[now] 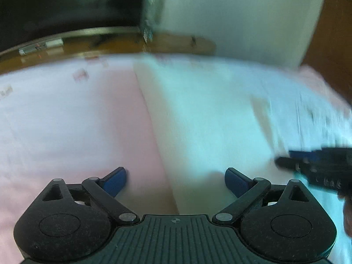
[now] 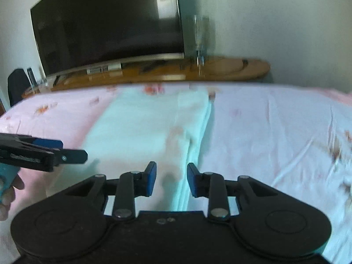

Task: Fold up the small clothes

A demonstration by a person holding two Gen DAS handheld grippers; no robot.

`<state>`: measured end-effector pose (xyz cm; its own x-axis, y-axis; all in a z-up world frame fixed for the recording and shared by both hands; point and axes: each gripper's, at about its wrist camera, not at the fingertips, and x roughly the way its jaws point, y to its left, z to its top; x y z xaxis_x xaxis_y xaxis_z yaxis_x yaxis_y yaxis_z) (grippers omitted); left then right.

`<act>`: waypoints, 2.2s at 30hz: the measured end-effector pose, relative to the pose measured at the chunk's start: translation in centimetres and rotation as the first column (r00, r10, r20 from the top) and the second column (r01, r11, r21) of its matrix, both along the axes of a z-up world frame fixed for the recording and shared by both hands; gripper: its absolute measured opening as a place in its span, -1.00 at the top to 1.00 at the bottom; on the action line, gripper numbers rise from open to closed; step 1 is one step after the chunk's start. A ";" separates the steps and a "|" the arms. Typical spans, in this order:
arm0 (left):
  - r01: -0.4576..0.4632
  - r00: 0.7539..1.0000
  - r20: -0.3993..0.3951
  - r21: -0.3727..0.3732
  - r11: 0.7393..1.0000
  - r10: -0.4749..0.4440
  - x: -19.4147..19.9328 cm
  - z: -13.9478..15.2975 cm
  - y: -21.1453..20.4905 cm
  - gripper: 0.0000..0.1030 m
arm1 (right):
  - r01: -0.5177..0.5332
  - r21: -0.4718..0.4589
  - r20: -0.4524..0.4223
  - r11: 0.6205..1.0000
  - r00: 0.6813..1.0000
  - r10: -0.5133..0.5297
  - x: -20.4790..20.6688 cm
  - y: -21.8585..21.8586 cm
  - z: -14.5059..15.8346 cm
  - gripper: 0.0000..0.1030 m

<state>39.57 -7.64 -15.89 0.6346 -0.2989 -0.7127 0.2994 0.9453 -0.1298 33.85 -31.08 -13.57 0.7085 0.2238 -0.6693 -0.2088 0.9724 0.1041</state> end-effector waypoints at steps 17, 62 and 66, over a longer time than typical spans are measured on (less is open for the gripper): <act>-0.046 0.998 -0.054 -0.295 0.954 0.032 5.5 1.3 4.2 -0.62 | 0.114 0.345 -0.004 0.932 0.993 -0.120 5.9 -4.6 1.2 -0.30; -0.272 0.958 -0.162 -0.237 0.933 0.238 -3.9 4.7 25.2 0.35 | -0.237 0.654 -0.107 0.719 0.911 0.397 7.0 18.7 0.6 0.37; -0.365 0.927 -0.221 -0.349 0.863 0.303 -6.5 0.7 28.7 -0.03 | -0.194 0.648 -0.214 0.736 0.881 0.421 5.3 22.0 -3.8 0.33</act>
